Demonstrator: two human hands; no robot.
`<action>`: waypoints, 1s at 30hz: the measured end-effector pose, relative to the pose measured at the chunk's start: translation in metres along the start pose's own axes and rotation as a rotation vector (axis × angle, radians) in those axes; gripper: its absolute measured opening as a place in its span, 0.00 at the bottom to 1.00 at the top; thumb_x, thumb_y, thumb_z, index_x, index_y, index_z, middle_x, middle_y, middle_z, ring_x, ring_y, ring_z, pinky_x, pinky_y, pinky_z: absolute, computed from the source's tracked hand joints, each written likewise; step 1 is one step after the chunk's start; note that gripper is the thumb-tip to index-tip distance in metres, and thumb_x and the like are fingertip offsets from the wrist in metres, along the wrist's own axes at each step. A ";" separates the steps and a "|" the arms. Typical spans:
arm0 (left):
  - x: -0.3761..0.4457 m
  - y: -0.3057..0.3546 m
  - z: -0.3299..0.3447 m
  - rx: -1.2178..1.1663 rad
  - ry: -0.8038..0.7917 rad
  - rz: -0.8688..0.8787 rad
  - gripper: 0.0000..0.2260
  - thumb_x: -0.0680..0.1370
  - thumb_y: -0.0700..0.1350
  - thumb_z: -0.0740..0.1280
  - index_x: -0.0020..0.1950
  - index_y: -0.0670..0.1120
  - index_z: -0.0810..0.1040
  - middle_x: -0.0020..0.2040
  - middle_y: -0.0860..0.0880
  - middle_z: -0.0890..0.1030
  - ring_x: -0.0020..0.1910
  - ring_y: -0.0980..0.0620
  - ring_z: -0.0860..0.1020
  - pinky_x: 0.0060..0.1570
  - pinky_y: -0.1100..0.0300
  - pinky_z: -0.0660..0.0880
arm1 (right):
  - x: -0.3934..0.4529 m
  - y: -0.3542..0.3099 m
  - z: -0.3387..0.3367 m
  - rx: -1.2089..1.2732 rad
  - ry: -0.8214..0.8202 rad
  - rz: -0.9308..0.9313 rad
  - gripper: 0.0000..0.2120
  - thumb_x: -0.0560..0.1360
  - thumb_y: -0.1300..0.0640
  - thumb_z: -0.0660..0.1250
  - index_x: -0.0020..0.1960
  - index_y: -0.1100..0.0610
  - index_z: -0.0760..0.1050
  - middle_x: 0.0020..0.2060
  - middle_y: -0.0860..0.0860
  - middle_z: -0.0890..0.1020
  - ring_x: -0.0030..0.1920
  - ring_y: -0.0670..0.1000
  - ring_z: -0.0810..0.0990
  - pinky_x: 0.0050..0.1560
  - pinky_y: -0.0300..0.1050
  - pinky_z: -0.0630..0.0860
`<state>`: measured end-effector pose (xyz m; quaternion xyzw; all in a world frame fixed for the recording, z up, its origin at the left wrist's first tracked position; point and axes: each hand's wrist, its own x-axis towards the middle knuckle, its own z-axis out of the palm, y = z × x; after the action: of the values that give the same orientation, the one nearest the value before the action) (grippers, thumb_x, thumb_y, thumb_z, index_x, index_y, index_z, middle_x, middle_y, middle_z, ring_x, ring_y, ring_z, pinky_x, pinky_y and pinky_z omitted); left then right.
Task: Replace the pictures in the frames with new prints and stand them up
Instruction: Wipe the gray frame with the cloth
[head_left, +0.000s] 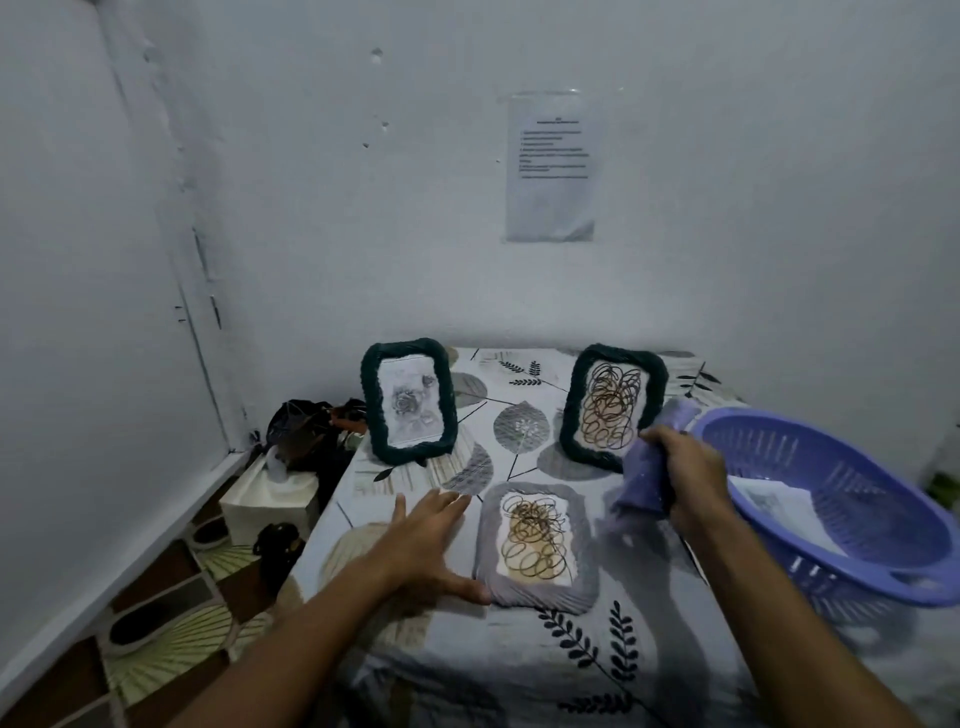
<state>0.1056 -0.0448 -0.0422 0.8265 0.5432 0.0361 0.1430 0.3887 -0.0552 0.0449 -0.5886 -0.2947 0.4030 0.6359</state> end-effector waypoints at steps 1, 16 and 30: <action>0.004 0.008 0.002 0.004 -0.007 0.012 0.66 0.49 0.83 0.56 0.79 0.50 0.45 0.80 0.50 0.47 0.78 0.51 0.43 0.72 0.43 0.33 | 0.007 -0.001 -0.005 -0.117 0.026 -0.111 0.06 0.73 0.63 0.68 0.38 0.61 0.75 0.38 0.58 0.80 0.37 0.54 0.77 0.37 0.43 0.73; 0.010 0.016 0.035 -0.039 0.073 0.049 0.57 0.61 0.80 0.60 0.79 0.50 0.45 0.80 0.53 0.48 0.78 0.55 0.43 0.74 0.43 0.35 | 0.025 0.089 0.046 -0.871 -0.388 -0.446 0.15 0.73 0.53 0.70 0.34 0.54 0.66 0.32 0.55 0.76 0.34 0.52 0.74 0.36 0.50 0.72; 0.011 0.007 0.036 -0.038 0.084 0.064 0.56 0.59 0.81 0.58 0.79 0.53 0.47 0.79 0.56 0.49 0.77 0.59 0.44 0.75 0.45 0.38 | 0.042 0.108 0.057 -0.989 -0.408 -0.550 0.14 0.75 0.52 0.67 0.30 0.50 0.73 0.35 0.51 0.76 0.41 0.55 0.75 0.39 0.47 0.67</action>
<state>0.1238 -0.0442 -0.0762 0.8384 0.5213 0.0856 0.1344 0.3436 0.0083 -0.0580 -0.6277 -0.7046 0.1436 0.2982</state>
